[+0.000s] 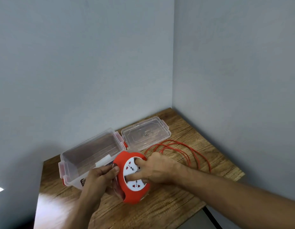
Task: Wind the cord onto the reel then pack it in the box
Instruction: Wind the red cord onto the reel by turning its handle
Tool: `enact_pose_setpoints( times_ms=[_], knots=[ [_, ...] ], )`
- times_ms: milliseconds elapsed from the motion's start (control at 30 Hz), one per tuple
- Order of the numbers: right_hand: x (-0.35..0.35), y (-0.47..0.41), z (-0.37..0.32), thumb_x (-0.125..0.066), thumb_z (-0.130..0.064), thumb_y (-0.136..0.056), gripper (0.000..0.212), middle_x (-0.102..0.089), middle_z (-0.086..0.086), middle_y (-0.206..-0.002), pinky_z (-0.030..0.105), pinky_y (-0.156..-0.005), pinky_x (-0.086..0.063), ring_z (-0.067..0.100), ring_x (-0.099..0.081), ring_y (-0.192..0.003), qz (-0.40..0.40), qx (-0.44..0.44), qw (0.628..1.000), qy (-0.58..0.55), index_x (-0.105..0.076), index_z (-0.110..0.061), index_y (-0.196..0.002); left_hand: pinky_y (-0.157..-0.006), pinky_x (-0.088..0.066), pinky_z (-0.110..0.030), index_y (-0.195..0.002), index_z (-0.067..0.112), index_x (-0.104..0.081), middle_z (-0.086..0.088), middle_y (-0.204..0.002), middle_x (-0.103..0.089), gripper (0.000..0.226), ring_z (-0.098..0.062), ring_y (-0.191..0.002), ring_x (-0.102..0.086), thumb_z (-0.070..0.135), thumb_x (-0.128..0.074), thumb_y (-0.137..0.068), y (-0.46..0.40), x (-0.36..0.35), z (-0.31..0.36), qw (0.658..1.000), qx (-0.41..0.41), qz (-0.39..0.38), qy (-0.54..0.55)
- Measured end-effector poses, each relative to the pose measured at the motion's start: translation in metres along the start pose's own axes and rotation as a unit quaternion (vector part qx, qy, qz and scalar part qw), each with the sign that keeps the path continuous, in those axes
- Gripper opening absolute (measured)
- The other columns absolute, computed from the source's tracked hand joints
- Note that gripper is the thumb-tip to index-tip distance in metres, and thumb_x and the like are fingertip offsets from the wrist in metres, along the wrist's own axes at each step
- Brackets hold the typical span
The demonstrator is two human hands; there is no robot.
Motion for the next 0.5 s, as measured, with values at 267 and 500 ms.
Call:
enact_pose_setpoints(
  times_ms=[267, 500],
  knots=[
    [-0.043, -0.006, -0.003, -0.071, -0.057, -0.073, 0.063, -0.074, 0.002, -0.078, 0.024, -0.038, -0.047, 0.018, -0.067, -0.051, 0.147, -0.53, 0.493, -0.675, -0.048, -0.031, -0.126, -0.053, -0.063, -0.031, -0.077, 0.035, -0.081, -0.007, -0.091, -0.076, 0.032, -0.011, -0.071, -0.075, 0.008, -0.072, -0.091, 0.005, -0.004, 0.008, 0.99, -0.109, 0.079, -0.043],
    [-0.039, -0.011, -0.014, -0.059, -0.032, -0.1, 0.029, -0.071, 0.0, -0.059, 0.024, -0.04, -0.052, 0.013, -0.067, -0.047, 0.067, -0.491, 0.335, -0.801, -0.062, -0.007, -0.113, -0.052, -0.065, -0.037, -0.093, 0.018, -0.079, -0.01, -0.076, -0.08, 0.014, -0.023, -0.059, -0.077, 0.013, -0.066, -0.097, 0.005, 0.001, -0.004, 0.99, -0.087, 0.115, -0.008]
  ],
)
Point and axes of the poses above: each hand's wrist, its own y-axis away from the middle knuckle, its own x-axis out of the back of the hand, z = x × y, the point moved 6 cm from there along -y, towards the middle knuckle
